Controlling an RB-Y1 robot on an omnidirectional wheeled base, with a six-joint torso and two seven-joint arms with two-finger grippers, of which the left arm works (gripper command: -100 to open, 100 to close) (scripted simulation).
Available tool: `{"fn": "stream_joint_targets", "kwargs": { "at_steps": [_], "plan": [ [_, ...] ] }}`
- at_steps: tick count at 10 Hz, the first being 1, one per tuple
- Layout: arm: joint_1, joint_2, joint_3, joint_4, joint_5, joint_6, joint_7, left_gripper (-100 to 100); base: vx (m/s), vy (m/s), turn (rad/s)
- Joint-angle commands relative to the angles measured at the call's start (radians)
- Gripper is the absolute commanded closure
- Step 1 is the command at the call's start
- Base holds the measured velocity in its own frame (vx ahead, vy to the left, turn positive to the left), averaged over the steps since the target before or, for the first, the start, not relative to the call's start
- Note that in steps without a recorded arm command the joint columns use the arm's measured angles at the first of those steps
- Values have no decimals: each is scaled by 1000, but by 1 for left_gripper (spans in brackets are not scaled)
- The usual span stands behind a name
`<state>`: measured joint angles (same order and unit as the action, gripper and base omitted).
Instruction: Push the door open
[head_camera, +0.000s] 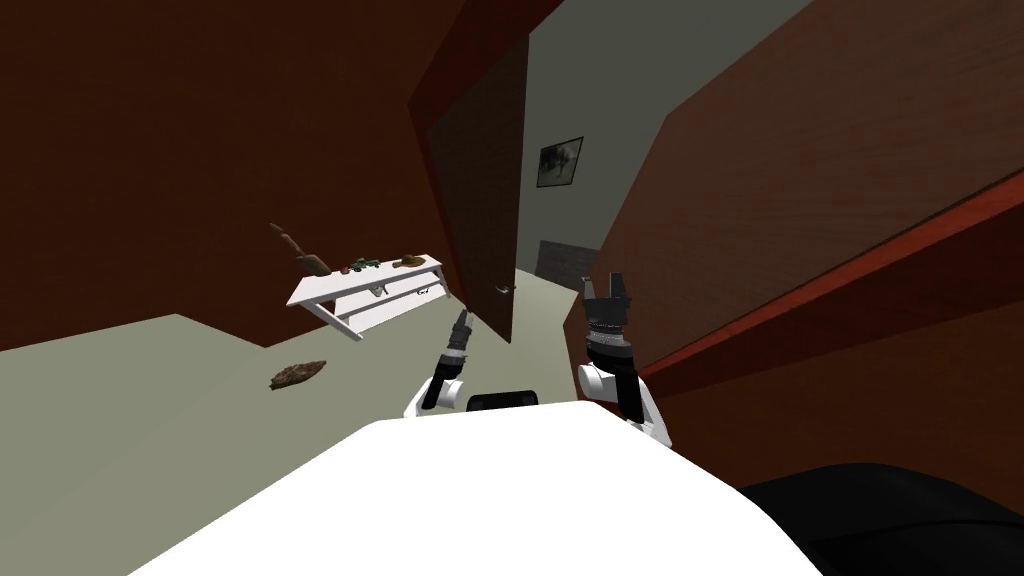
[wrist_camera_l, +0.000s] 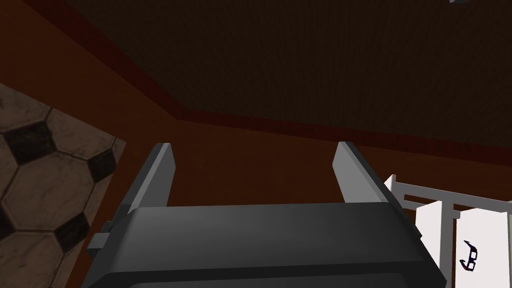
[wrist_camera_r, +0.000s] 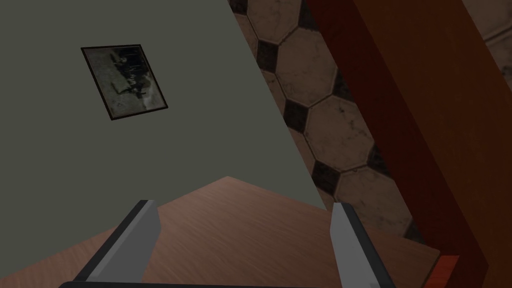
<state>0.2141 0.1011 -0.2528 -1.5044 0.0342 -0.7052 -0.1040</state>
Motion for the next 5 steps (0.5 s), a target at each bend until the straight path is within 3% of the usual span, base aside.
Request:
{"fn": "stream_joint_targets", "kwargs": {
  "at_steps": [1, 5],
  "plan": [
    [-18, 2, -11, 37, 6, -2, 2, -100, 96, 60, -65],
    [-55, 0, -44, 125, 20, -10, 4, -100, 78, 69, -69]
  ]
}}
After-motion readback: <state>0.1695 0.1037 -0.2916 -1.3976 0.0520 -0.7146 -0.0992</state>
